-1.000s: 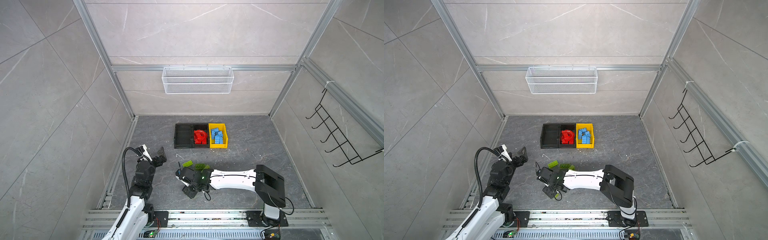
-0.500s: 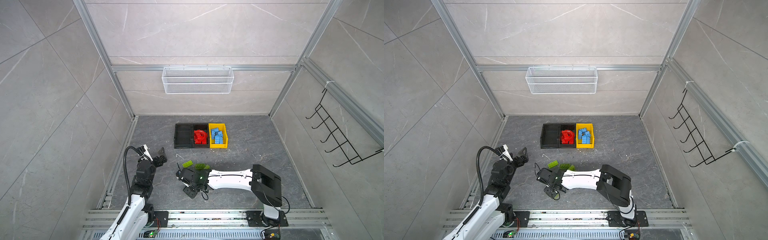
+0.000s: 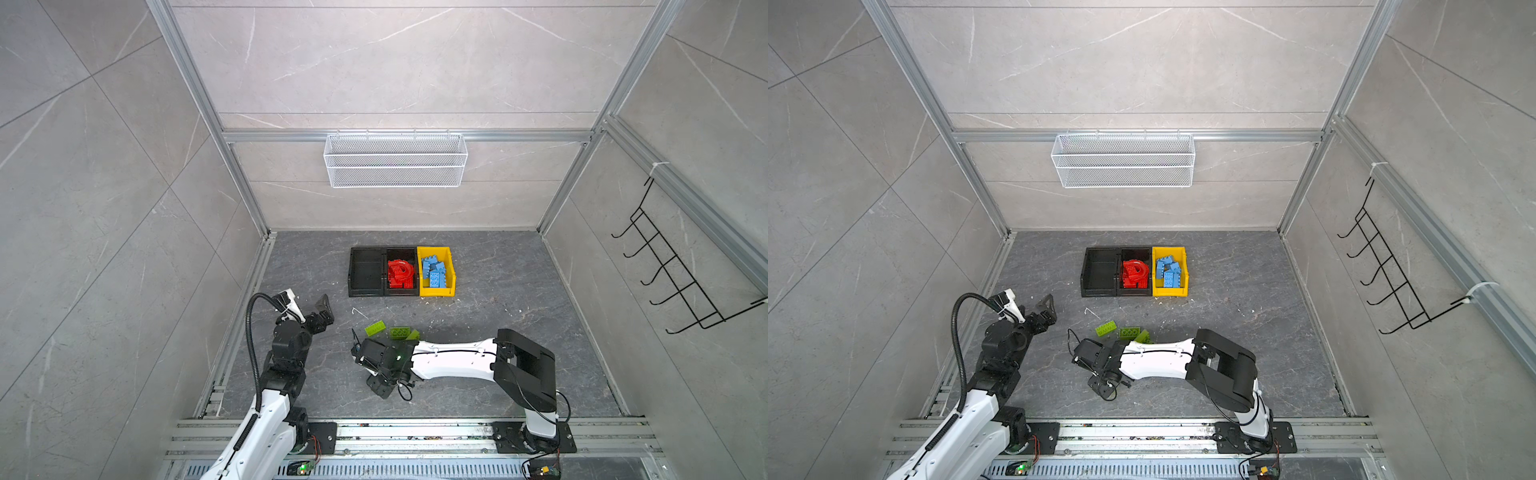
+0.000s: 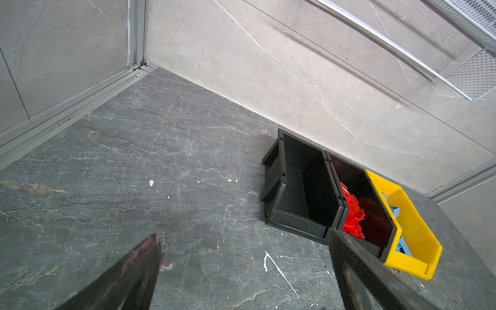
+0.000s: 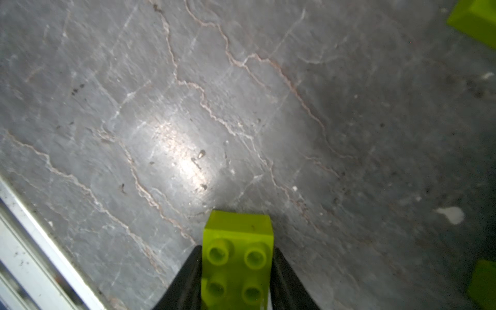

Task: Sort the legos into containers by color
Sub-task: 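Lower the right gripper and close it on a lime-green brick, then lift the lime-green brick and carry it over the empty black compartment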

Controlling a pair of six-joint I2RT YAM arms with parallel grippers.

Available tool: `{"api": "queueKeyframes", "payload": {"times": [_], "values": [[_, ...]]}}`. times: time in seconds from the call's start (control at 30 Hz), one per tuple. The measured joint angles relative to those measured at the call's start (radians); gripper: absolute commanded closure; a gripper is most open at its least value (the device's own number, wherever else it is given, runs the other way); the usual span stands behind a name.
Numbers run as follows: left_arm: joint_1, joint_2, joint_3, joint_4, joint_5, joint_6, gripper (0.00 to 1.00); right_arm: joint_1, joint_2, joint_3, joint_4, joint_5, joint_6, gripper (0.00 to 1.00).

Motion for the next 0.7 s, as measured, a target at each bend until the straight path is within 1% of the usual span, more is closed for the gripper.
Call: {"api": "queueKeyframes", "payload": {"times": [0.27,0.4,0.53,0.7], "values": [[0.0,0.007,0.0,0.0,0.002,0.0,0.01,-0.004,-0.002,-0.006,0.034,0.004,0.023,0.68],[0.0,0.018,0.0,0.002,0.007,0.0,0.01,-0.029,-0.013,-0.007,0.053,-0.005,0.023,0.69],[0.0,0.061,0.003,0.006,0.034,0.0,0.01,-0.068,-0.058,-0.026,0.087,-0.016,0.024,0.7],[0.0,0.101,0.003,0.009,0.063,0.0,0.01,-0.105,-0.15,-0.063,0.128,-0.029,0.033,0.7]]}}
